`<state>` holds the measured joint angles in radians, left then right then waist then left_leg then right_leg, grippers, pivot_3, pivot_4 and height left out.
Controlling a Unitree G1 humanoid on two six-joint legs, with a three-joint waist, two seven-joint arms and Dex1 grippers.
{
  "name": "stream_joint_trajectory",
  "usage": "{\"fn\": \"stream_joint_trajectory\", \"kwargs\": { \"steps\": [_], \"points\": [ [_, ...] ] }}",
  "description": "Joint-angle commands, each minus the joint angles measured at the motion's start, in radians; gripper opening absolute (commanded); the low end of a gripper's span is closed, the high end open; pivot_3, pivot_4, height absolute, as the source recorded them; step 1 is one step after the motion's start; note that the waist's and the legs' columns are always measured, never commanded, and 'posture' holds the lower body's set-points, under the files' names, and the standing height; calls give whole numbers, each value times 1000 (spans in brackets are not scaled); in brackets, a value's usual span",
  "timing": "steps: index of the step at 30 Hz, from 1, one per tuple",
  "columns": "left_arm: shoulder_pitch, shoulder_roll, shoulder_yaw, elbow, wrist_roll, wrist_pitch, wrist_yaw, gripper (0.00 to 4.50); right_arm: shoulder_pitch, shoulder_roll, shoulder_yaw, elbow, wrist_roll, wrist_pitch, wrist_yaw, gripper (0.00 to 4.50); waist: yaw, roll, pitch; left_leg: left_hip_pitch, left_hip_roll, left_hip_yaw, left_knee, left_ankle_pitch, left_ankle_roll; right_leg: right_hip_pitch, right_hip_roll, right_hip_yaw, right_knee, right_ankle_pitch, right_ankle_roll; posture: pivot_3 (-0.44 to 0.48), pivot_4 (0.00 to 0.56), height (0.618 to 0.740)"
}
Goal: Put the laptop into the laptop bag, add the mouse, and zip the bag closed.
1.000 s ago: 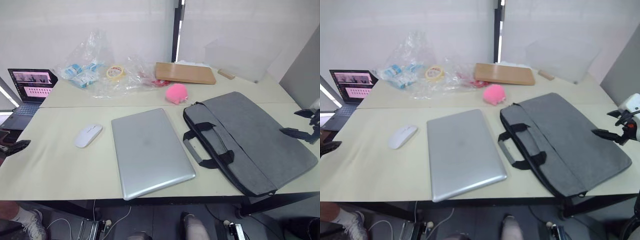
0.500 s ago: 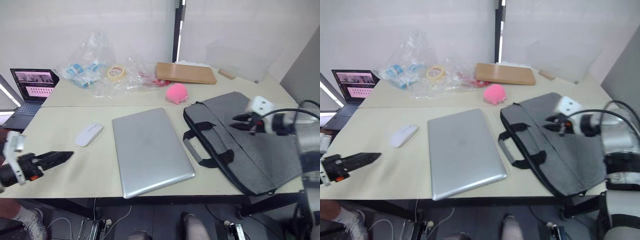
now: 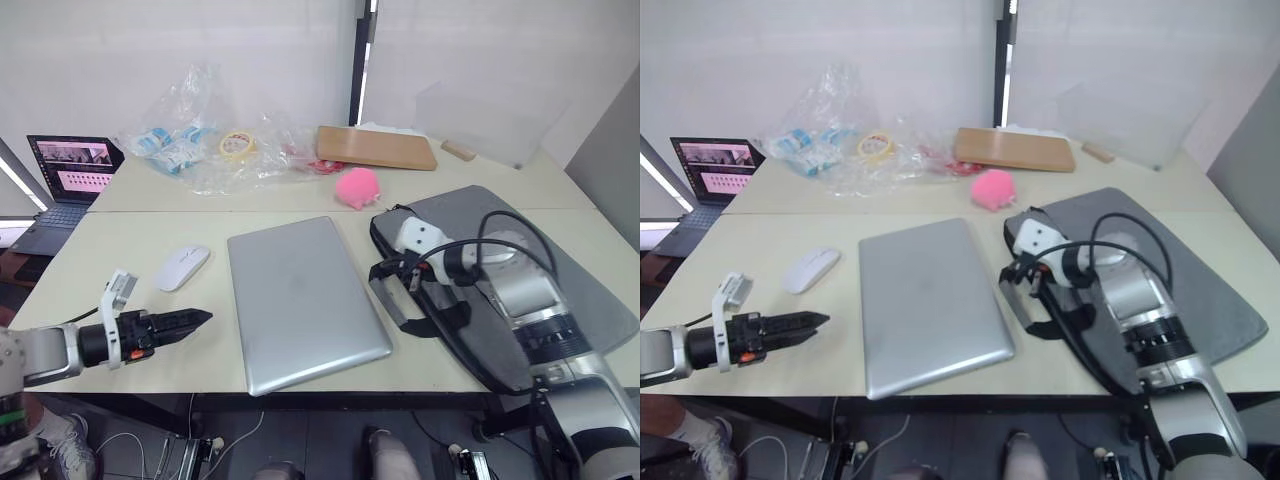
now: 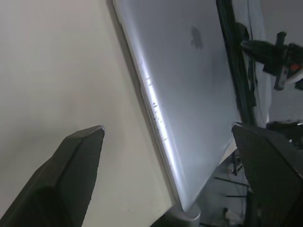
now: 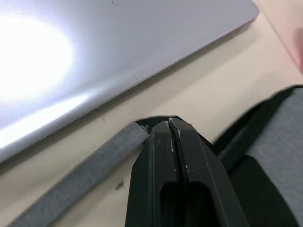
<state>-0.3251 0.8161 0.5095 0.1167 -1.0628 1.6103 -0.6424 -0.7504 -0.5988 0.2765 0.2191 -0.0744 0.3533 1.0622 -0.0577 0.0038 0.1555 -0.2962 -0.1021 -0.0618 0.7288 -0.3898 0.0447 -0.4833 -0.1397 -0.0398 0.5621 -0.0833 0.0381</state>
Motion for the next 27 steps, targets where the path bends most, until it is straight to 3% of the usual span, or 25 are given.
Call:
{"fn": "stream_joint_trajectory", "kwargs": {
  "steps": [1, 14, 27],
  "points": [
    [-31, 19, -46, 74, -82, 4, 40, 4500, -49, 1, 44, 51, -67, -73, -31, 11, -6, 0, 0, 4, 0, 0, -1, 0, -1, 3, 0, 0, 0, -1, -1, 0, 150, 740],
    [-163, -83, -182, 230, 56, -21, 73, 4500, -65, 120, 100, 108, -74, -92, -26, 11, -10, 0, -1, 13, 12, -1, -1, -4, -8, 10, 12, -1, 1, -5, -9, 0, 150, 740],
    [-221, -152, -148, 261, 41, 4, 34, 4500, -48, 181, 109, 83, -74, -79, -34, 11, -10, 0, -1, 14, 13, -2, -1, -4, -8, 11, 12, 0, 2, -5, -9, 0, 150, 740]
  ]
}}
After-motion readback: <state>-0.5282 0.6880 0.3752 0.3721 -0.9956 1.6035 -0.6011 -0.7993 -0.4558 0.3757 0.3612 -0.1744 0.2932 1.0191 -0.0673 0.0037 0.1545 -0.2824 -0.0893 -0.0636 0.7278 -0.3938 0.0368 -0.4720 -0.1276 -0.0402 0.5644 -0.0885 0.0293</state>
